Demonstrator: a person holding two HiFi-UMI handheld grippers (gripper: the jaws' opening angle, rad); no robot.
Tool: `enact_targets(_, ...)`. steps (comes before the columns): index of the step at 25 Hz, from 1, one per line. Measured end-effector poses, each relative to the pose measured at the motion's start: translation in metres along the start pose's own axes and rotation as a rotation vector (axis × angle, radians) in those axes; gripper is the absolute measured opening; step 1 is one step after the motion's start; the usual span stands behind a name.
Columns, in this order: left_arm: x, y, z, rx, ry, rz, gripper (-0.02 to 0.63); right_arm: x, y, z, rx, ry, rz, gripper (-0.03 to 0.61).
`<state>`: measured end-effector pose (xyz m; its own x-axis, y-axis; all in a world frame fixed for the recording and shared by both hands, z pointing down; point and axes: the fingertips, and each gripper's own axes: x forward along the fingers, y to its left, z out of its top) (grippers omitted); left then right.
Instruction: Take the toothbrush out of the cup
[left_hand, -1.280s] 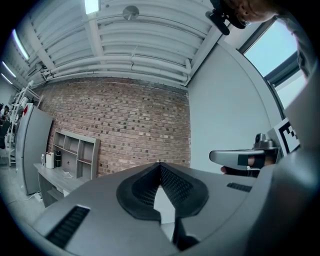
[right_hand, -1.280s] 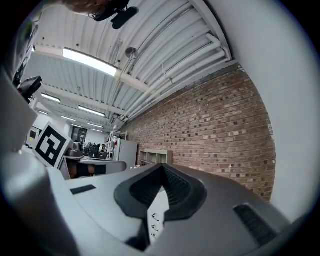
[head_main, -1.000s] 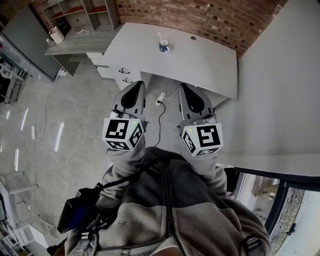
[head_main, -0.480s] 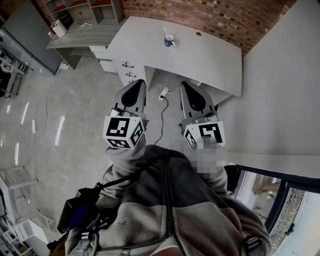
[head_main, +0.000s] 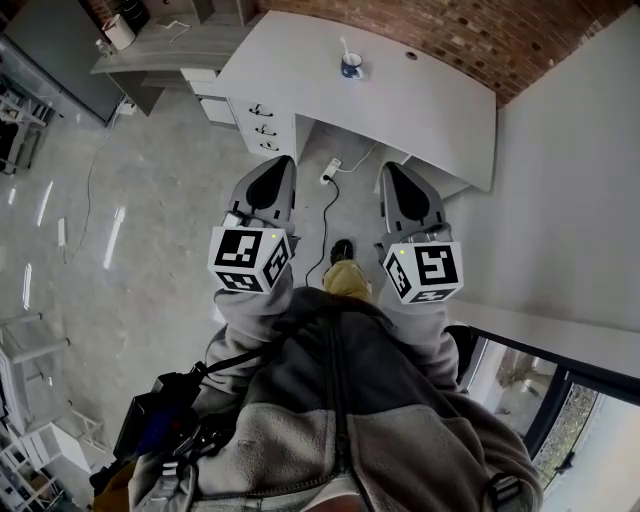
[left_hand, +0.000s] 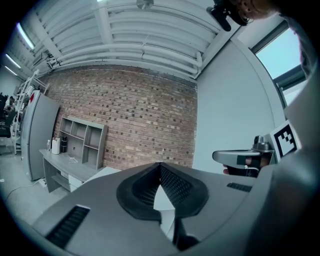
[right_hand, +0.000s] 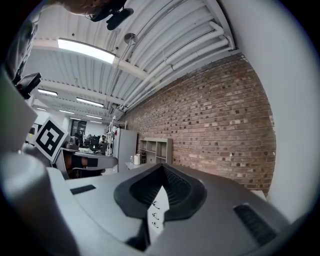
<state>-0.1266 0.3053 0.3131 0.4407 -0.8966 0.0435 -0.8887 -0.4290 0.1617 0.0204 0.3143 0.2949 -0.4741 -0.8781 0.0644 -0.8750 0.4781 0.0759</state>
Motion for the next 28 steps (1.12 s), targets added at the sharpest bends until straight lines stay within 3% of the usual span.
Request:
enact_targets(3,0.010,0.009,-0.001,-0.004,0.013,0.020,0.003,0.015,-0.004,-0.001,-0.005,0.008,0.024,0.000)
enact_targets(8,0.071,0.054,-0.012,0.012,0.032,0.075,0.003,0.095,-0.036,-0.025,0.019,0.010,0.072,0.000)
enact_targets(13,0.136,0.081,0.003,0.040,0.027,0.115,0.003,0.158,-0.079,-0.018,0.026,-0.028,0.102,0.000)
enact_targets(20,0.277,0.062,0.006,0.043,0.051,0.058,0.003,0.237,-0.165,-0.030,0.022,0.006,0.161,0.000)
enact_targets(23,0.327,0.051,0.011,-0.001,0.055,0.007,0.003,0.267,-0.201,-0.035,0.050,0.027,0.183,0.000)
enact_targets(25,0.348,0.053,0.014,-0.022,0.054,0.010,0.003,0.283,-0.217,-0.039,0.078,0.038,0.196,0.000)
enact_targets(28,0.371,0.064,0.020,0.009,0.063,0.040,0.003,0.303,-0.231,-0.041,0.110,0.045,0.211,0.001)
